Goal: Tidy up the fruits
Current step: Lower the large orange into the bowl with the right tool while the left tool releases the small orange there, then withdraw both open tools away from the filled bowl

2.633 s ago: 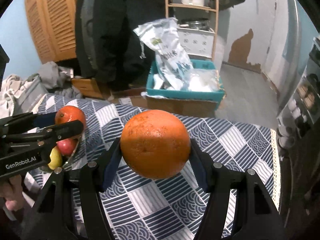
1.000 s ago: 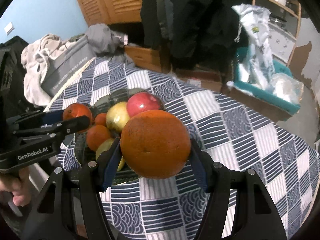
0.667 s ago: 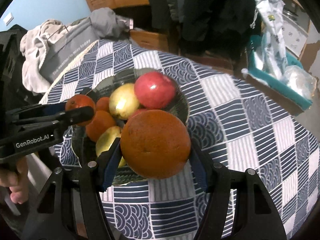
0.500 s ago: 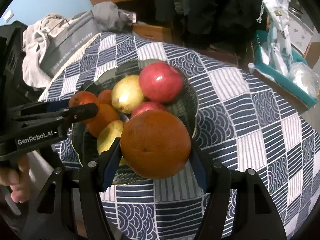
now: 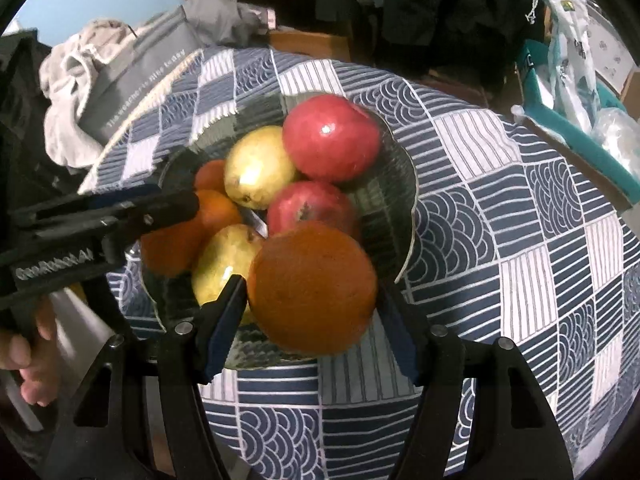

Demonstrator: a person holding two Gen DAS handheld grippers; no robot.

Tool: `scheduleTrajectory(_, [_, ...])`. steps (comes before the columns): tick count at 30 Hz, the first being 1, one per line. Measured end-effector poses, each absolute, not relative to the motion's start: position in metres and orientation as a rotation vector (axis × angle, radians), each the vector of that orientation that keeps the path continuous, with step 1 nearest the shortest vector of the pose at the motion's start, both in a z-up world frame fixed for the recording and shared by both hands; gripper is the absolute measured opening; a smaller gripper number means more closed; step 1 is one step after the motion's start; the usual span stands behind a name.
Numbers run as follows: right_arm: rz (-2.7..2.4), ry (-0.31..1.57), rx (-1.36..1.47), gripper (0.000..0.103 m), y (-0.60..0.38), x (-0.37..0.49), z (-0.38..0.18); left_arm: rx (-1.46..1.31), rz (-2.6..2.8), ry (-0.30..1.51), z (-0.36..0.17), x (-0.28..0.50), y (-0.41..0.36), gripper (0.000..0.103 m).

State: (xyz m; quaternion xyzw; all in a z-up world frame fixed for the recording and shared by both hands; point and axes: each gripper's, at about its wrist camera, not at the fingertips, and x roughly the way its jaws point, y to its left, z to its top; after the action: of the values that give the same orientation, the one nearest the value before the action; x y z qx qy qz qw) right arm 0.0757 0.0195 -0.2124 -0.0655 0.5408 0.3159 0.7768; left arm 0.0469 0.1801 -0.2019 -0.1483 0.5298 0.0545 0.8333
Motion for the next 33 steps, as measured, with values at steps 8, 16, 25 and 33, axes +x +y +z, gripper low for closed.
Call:
scheduleTrajectory(8, [0.668,1.108,-0.098,0.074,0.009,0.082,-0.187,-0.339,0.133,1.111,-0.194,0.043,0.185,0.056])
scheduleTrajectory(16, [0.602,1.007,-0.097,0.076,-0.008,0.083,-0.149,-0.345,0.117,1.053,-0.165,0.033,0.181,0.057])
scheduleTrajectory(25, [0.520,0.906,-0.128,0.084,-0.023,0.077,-0.110,-0.305,0.124,0.958,-0.127,0.021,0.172,0.062])
scheduleTrajectory(33, [0.471,0.852,-0.143,0.087,-0.035,0.070,-0.088,-0.248,0.123,0.875,-0.094,0.012,0.162,0.069])
